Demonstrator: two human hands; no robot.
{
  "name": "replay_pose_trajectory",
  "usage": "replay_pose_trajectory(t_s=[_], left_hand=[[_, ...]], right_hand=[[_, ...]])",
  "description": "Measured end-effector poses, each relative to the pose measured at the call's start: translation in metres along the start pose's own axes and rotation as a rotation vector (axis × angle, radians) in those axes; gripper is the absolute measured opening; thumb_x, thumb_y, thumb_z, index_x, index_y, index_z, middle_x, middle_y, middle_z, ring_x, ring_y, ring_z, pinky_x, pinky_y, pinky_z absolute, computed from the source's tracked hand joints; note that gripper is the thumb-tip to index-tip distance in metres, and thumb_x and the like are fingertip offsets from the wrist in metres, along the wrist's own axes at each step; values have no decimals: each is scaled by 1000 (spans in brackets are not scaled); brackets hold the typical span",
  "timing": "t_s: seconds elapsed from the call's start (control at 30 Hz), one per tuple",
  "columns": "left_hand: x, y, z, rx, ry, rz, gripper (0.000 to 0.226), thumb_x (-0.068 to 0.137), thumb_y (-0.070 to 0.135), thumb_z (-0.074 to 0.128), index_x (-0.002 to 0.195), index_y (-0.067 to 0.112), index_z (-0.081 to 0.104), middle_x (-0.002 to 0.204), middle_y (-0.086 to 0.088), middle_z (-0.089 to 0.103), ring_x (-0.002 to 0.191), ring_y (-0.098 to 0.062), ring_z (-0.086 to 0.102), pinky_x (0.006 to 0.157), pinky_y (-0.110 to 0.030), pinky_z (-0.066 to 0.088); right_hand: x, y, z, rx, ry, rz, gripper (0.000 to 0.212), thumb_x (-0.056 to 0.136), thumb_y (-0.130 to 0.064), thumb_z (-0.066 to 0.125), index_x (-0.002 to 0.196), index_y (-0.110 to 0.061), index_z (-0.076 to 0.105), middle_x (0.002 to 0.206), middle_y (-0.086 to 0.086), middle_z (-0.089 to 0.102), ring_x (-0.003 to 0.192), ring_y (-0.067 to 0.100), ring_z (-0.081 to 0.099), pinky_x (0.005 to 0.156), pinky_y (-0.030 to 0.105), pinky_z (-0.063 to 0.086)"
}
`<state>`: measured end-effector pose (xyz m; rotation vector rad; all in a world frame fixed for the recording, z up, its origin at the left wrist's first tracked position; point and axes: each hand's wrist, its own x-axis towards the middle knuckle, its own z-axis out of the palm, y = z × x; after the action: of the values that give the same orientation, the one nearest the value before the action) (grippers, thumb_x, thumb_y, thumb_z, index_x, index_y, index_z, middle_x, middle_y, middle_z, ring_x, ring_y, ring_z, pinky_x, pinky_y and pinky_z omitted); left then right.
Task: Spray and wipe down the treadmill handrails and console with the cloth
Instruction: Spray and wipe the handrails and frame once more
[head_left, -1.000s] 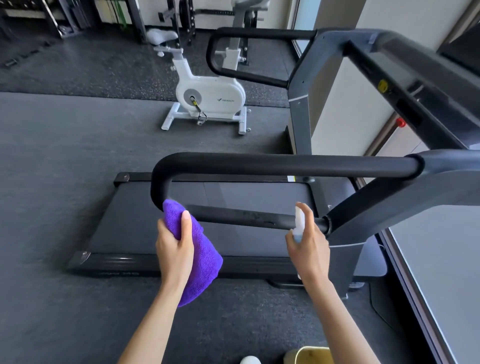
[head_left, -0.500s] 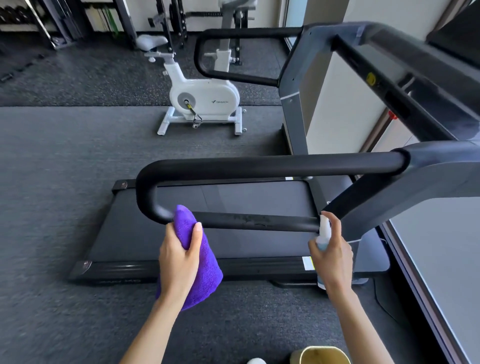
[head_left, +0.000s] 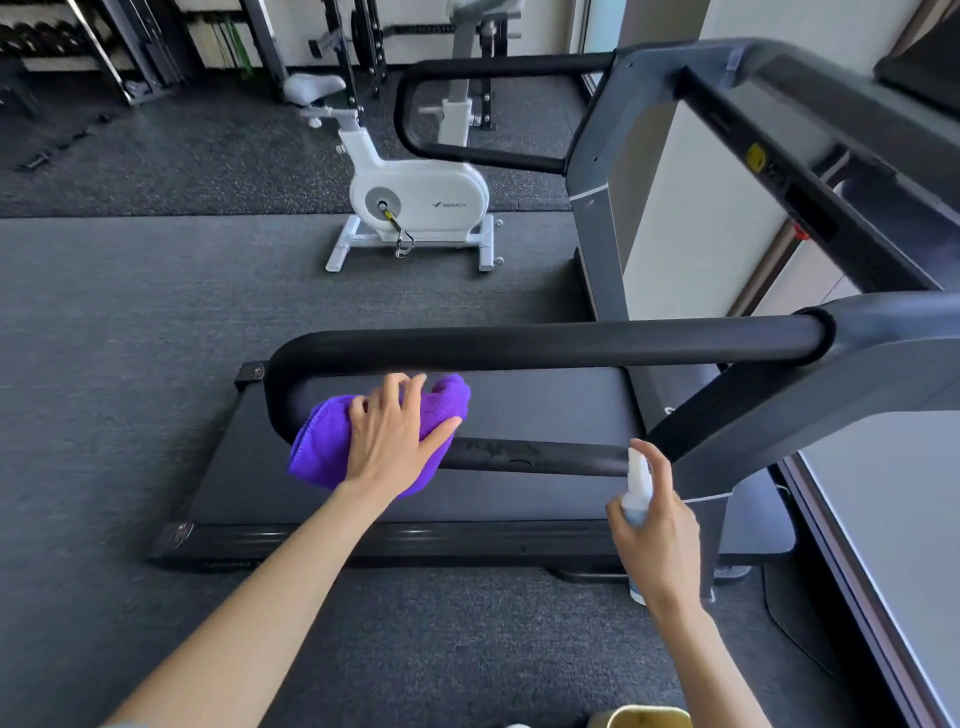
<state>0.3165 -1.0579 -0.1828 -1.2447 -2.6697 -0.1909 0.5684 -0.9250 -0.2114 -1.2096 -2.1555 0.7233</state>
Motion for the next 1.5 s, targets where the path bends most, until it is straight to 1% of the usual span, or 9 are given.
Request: replay_pose_trajectory(t_s=[0.17,0.43,0.6,0.8,0.9,1.0,1.13,1.3,1.5], left_hand=[[-16,-24,10,-3,144,150,68,77,75,40,115,24,64,106,-1,63,93,-27,62,93,-48,43],[8,26,27,-63,172,22,46,81,63,45,81,24,70,71,4,65,66,-26,60,71,-36,44],[6,84,35,-118,176,119,43,82,63,53,89,24,71,77,4,66,70,-23,60,72,-36,45],[1,-14,23,-15,247,57,57,82,67,44,80,13,64,69,-8,59,65,-31,59,65,-37,46],[3,-30,22,9,238,-3,60,80,68,41,77,13,63,66,-6,59,63,-31,59,61,-36,45],[7,0,29,-70,283,-129,53,79,67,46,71,17,60,63,-1,58,61,-29,57,55,-31,37],[11,76,46,-174,235,-34,49,78,67,49,72,20,62,66,3,60,62,-25,57,58,-32,39],[26,176,50,-231,51,58,53,80,68,49,87,18,67,78,-2,66,73,-27,61,69,-35,43],[23,118,46,-188,62,158,57,81,68,48,94,16,68,84,-4,66,81,-29,61,74,-38,44]], right_hand=[[1,3,0,-1,-31,-9,65,80,-5,67,131,-33,37,95,10,70,60,21,53,58,26,42],[3,-5,-7,9,-2,-12,68,80,-3,65,130,-37,35,88,2,66,57,21,52,58,26,40],[6,-18,-6,23,-33,-23,66,81,-5,63,127,-42,33,79,-4,59,54,22,50,55,27,36],[10,-35,2,62,-96,-72,70,81,-5,66,130,-42,33,86,-9,56,68,23,59,58,37,52],[7,-35,3,78,-83,-60,67,82,-6,65,131,-40,34,82,-6,59,66,21,58,56,32,47],[-1,-27,-5,76,-42,-37,67,83,-7,64,129,-43,34,80,-9,60,56,11,52,52,24,37],[-10,-6,-24,47,7,71,65,84,-10,65,128,-47,36,72,-17,56,62,6,55,52,11,37],[-10,10,-42,2,50,108,65,82,-9,66,129,-44,37,73,-13,56,59,7,53,53,21,37],[5,6,-39,17,50,95,64,82,-8,64,130,-40,37,72,-5,59,61,19,54,58,30,39]])
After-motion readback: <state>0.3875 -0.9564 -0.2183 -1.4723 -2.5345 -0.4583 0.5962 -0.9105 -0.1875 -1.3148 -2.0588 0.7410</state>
